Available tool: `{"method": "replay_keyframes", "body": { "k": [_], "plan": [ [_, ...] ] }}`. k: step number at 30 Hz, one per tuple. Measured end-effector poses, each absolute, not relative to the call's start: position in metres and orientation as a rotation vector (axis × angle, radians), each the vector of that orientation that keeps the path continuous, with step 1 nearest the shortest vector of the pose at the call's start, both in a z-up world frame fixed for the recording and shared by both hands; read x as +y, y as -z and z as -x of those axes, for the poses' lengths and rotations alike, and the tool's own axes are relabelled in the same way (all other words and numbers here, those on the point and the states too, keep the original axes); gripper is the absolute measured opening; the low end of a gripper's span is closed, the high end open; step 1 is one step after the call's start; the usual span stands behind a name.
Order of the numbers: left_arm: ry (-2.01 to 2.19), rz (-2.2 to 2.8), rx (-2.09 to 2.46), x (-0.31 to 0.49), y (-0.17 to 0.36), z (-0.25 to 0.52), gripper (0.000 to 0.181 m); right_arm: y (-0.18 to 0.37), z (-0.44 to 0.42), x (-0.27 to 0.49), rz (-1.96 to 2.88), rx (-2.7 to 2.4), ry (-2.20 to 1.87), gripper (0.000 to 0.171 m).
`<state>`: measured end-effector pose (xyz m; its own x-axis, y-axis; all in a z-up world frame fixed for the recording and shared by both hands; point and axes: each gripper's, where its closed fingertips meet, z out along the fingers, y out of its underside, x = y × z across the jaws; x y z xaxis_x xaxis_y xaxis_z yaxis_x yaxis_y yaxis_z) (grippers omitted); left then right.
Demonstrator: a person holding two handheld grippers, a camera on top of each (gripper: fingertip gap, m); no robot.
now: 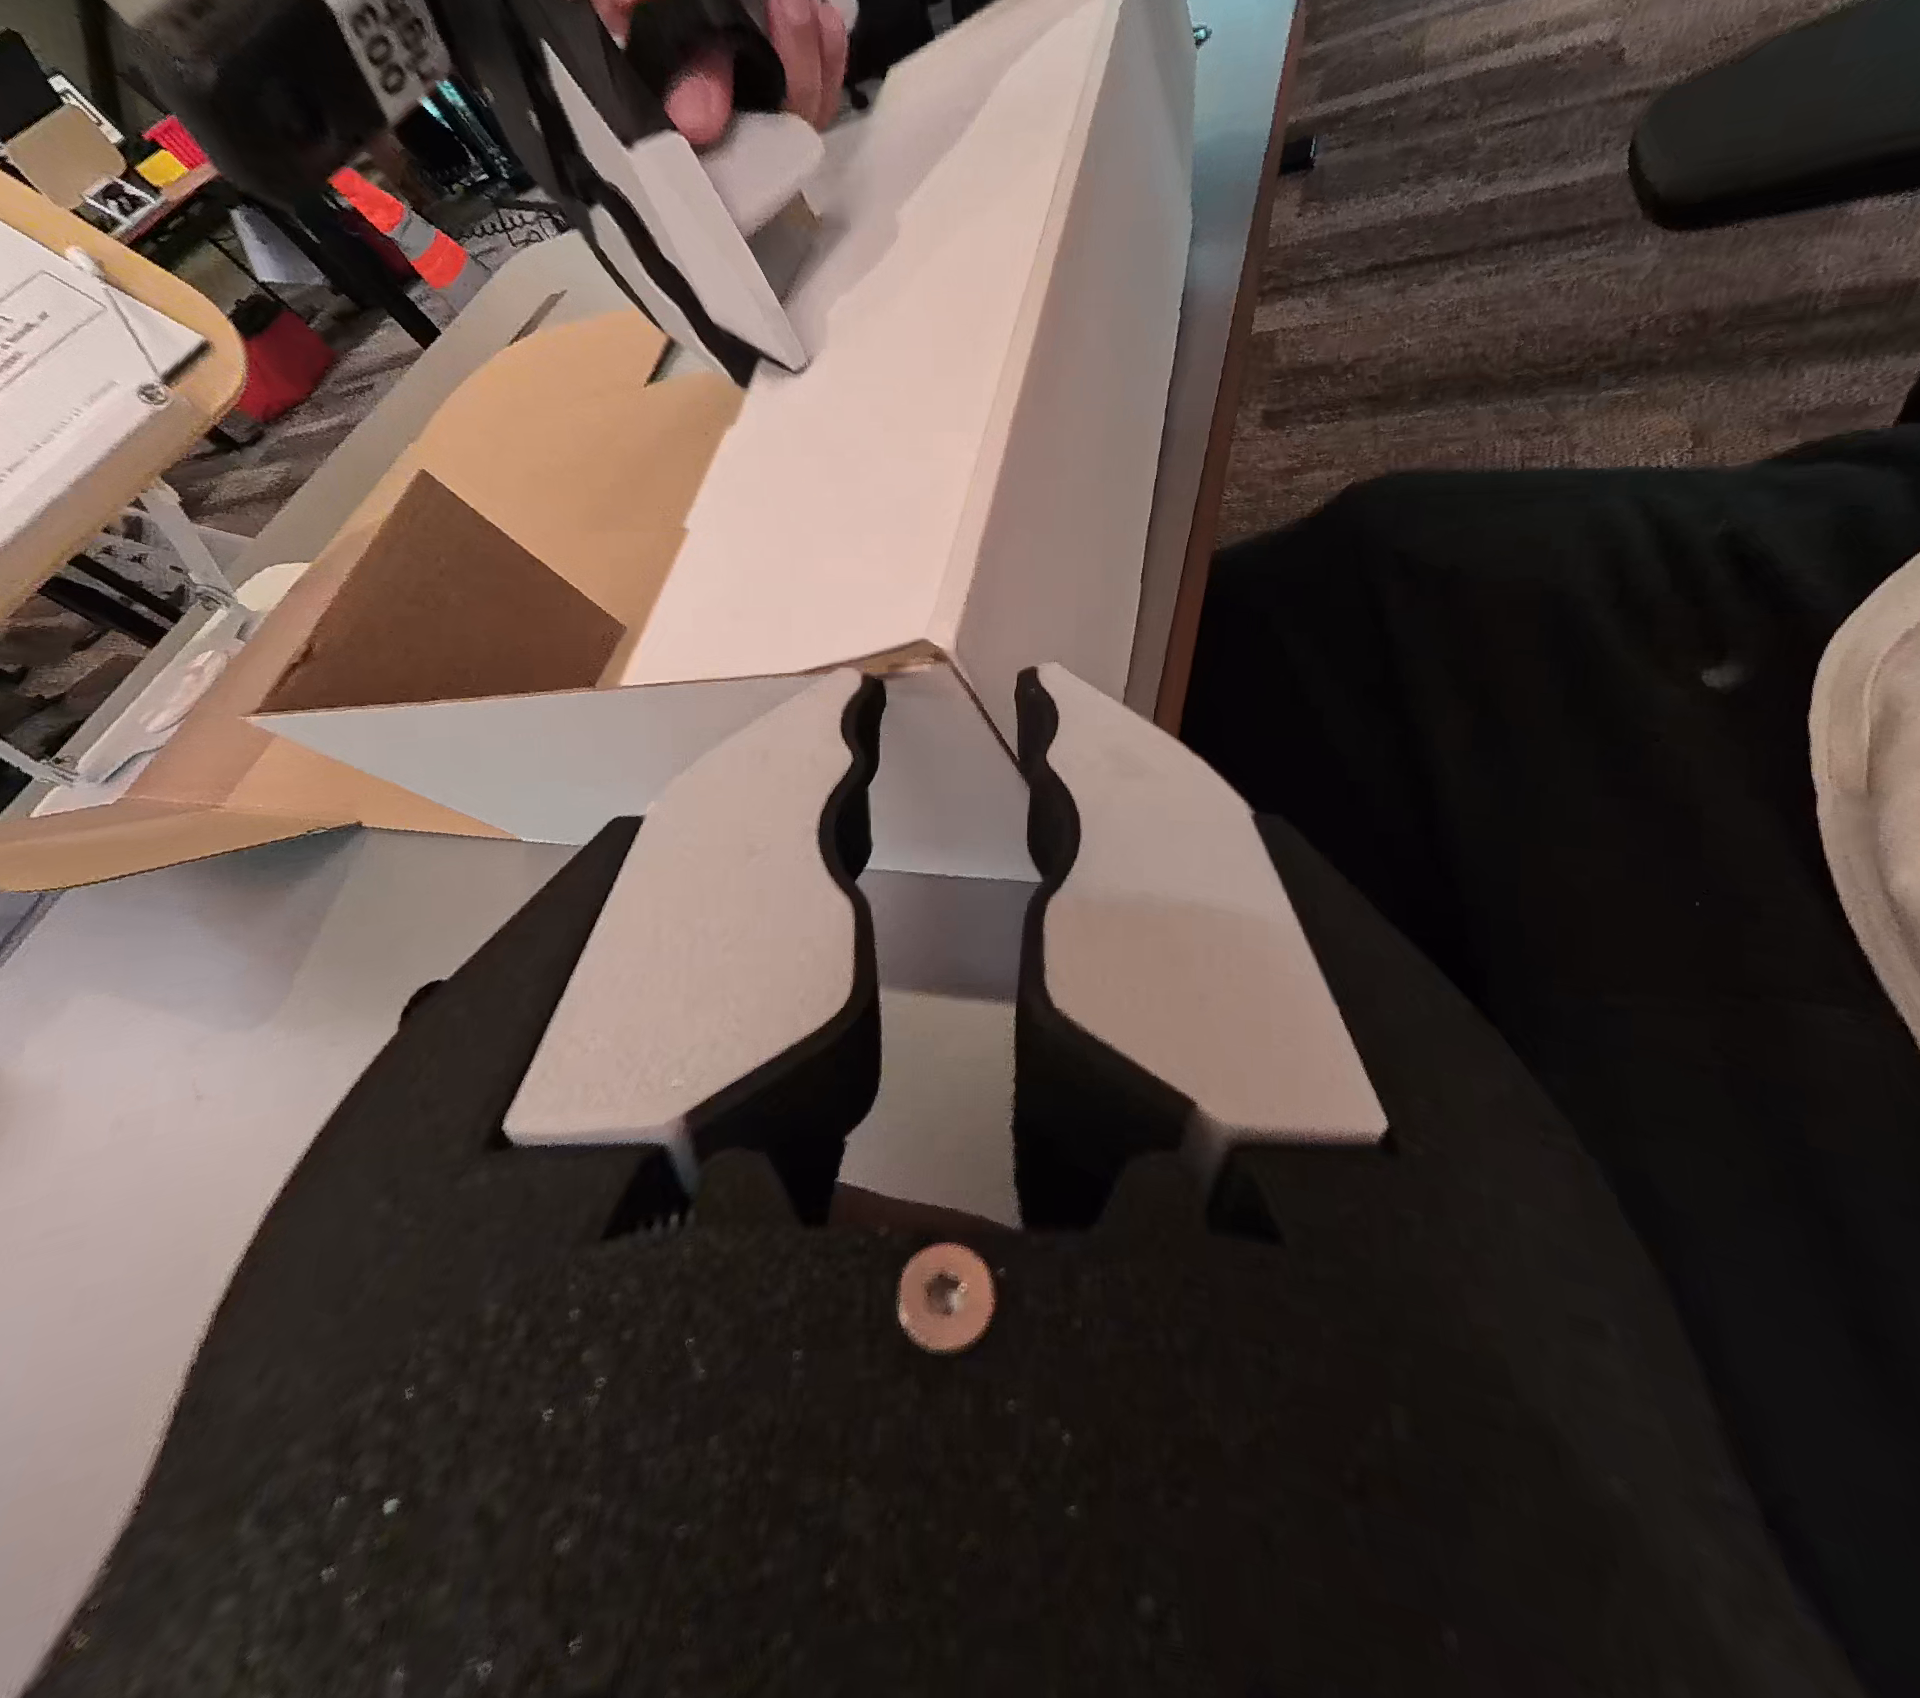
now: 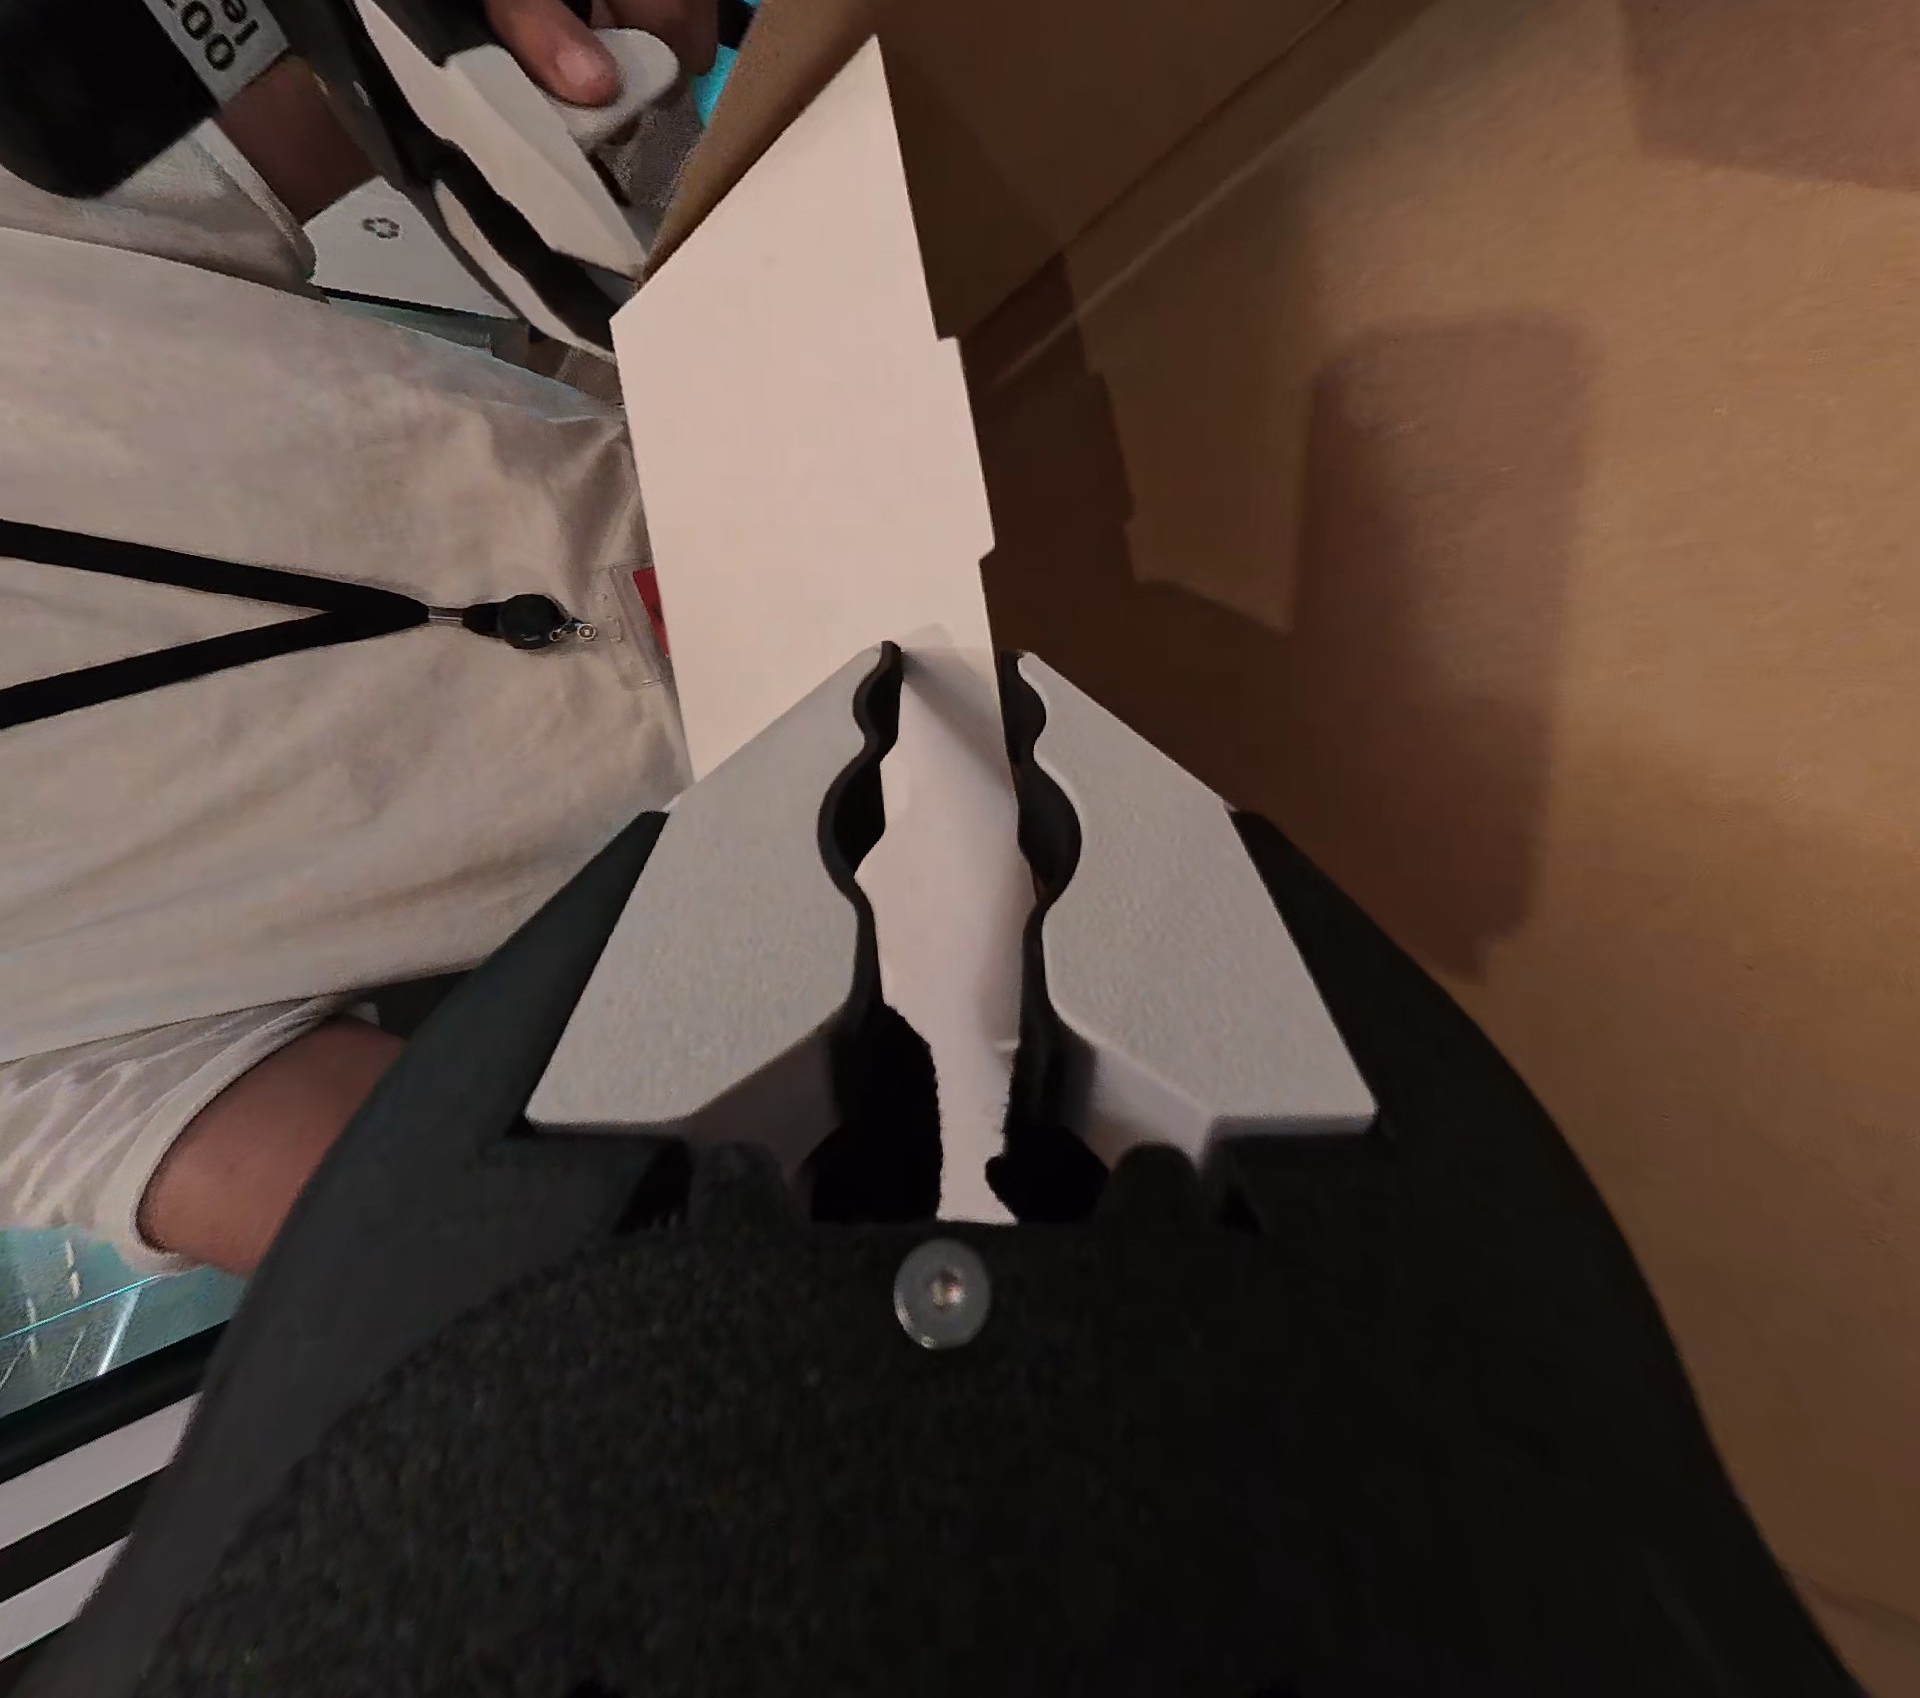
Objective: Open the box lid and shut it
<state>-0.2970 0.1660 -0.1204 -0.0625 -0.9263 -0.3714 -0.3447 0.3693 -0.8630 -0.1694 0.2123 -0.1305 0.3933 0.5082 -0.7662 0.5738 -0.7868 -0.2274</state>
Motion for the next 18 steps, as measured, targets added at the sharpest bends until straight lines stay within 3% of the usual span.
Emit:
{"method": "replay_keyframes", "body": {
  "k": [1, 7, 11, 13, 18],
  "plan": [
    [0.739, 1.161, 1.6, 0.166, 0.117, 0.297, 0.026, 0.13, 0.17, 0.213, -2.559, 0.997, 1.38, 0.018],
    [0.717, 1.167, 1.606, 0.169, 0.115, 0.283, 0.034, 0.135, 0.168, 0.216, -2.557, 0.987, 1.371, 0.016],
    [0.741, 1.16, 1.612, 0.17, 0.124, 0.278, 0.035, 0.15, 0.161, 0.224, -2.627, 0.995, 1.243, 0.0],
    [0.755, 1.158, 1.605, 0.169, 0.123, 0.277, 0.036, 0.152, 0.161, 0.23, -2.659, 0.978, 1.247, 0.0],
    [0.726, 1.138, 1.61, 0.165, 0.123, 0.274, 0.035, 0.109, 0.157, 0.247, -2.912, 1.067, 1.316, 0.007]
  ]
}}
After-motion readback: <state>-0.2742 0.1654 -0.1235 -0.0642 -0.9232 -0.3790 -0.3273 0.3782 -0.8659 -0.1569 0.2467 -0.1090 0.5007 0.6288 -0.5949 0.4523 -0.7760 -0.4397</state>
